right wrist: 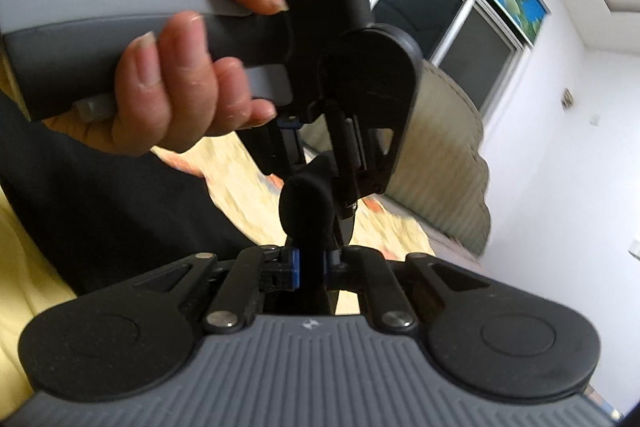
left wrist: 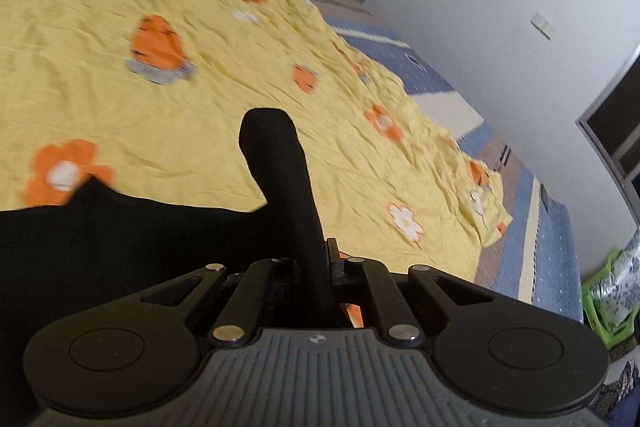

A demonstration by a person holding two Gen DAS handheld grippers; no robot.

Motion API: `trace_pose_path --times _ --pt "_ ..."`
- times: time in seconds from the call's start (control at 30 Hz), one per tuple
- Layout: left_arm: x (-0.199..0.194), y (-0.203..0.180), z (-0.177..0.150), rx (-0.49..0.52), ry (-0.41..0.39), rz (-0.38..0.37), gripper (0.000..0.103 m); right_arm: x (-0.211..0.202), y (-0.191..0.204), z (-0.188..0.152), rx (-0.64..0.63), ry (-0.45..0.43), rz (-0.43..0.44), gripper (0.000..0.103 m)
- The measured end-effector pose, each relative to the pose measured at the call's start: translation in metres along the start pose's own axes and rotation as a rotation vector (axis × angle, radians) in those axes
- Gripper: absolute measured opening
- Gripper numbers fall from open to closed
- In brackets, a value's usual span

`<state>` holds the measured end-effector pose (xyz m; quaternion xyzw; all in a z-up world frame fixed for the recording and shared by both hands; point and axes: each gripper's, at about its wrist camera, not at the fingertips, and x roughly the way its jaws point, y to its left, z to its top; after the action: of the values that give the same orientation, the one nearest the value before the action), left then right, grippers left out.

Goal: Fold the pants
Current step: 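Lift the held edge with both grippers, fold it over the trousers, open both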

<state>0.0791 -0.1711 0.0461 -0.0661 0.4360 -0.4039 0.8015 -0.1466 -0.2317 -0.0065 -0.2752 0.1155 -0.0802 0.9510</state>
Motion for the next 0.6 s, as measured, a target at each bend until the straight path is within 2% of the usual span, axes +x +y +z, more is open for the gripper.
trace_pose_path --times 0.2,0.6 --pt "-0.033 0.042 0.000 -0.042 -0.024 0.023 0.006 0.000 0.024 0.027 -0.015 -0.061 0.078 0.010" --pt "-0.102 0.138 -0.010 -0.156 -0.105 0.113 0.006 0.004 0.084 0.083 0.044 -0.101 0.298 0.010"
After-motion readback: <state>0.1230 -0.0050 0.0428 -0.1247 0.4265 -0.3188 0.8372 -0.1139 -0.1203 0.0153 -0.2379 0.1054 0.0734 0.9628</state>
